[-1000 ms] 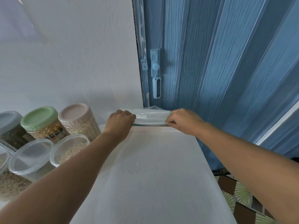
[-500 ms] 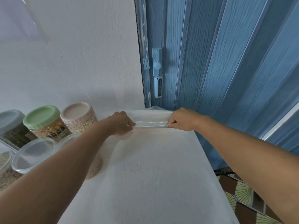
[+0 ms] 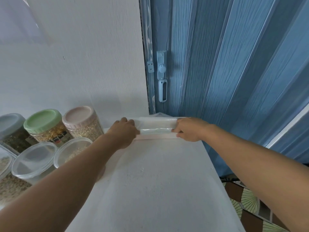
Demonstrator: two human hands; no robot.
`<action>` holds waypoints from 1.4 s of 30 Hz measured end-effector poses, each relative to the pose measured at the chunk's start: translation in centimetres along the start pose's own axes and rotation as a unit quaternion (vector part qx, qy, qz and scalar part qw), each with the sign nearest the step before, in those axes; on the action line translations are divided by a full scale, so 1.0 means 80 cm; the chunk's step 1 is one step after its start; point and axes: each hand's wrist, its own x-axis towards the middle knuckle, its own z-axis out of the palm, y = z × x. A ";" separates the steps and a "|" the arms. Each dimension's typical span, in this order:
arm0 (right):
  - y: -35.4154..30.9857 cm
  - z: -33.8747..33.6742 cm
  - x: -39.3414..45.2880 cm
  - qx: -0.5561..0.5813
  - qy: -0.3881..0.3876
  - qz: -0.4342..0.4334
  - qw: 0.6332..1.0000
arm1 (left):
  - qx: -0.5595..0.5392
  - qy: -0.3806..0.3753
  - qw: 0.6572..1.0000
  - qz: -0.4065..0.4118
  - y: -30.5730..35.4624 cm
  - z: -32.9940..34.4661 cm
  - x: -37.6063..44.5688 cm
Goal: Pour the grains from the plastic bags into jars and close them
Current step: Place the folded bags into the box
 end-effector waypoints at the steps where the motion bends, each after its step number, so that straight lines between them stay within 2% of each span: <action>1: -0.001 -0.002 -0.004 0.002 -0.009 0.001 1.000 | -0.011 -0.010 1.000 0.007 0.000 -0.004 -0.003; 5: -0.004 0.002 -0.017 0.074 0.008 0.022 0.997 | -0.094 -0.030 0.995 0.013 0.008 -0.007 -0.017; 10: -0.006 0.008 -0.023 0.146 0.097 0.032 0.984 | -0.191 0.025 0.981 -0.004 0.010 -0.008 -0.011; 14: -0.010 0.021 -0.016 0.092 0.122 0.038 0.987 | -0.191 0.061 0.980 -0.017 0.012 0.004 -0.009; 19: -0.009 0.015 -0.004 0.091 0.064 0.051 0.992 | -0.192 0.065 0.979 -0.013 0.010 0.007 -0.011; 23: -0.010 0.013 0.002 0.020 0.136 0.022 0.990 | -0.201 0.056 0.978 -0.008 0.006 0.004 -0.005; 29: -0.006 0.004 0.008 0.035 0.064 -0.007 0.997 | -0.200 0.061 0.978 -0.007 -0.001 0.006 0.003; 34: -0.004 0.007 0.012 0.011 0.074 -0.023 0.997 | -0.196 0.077 0.977 0.009 0.001 0.002 0.009; 36: -0.004 0.005 0.014 0.029 0.047 -0.027 0.998 | -0.193 0.080 0.978 0.012 0.001 0.001 0.010; 42: -0.009 0.004 0.023 0.063 -0.001 -0.002 0.998 | -0.168 0.058 0.984 0.012 0.002 0.003 0.020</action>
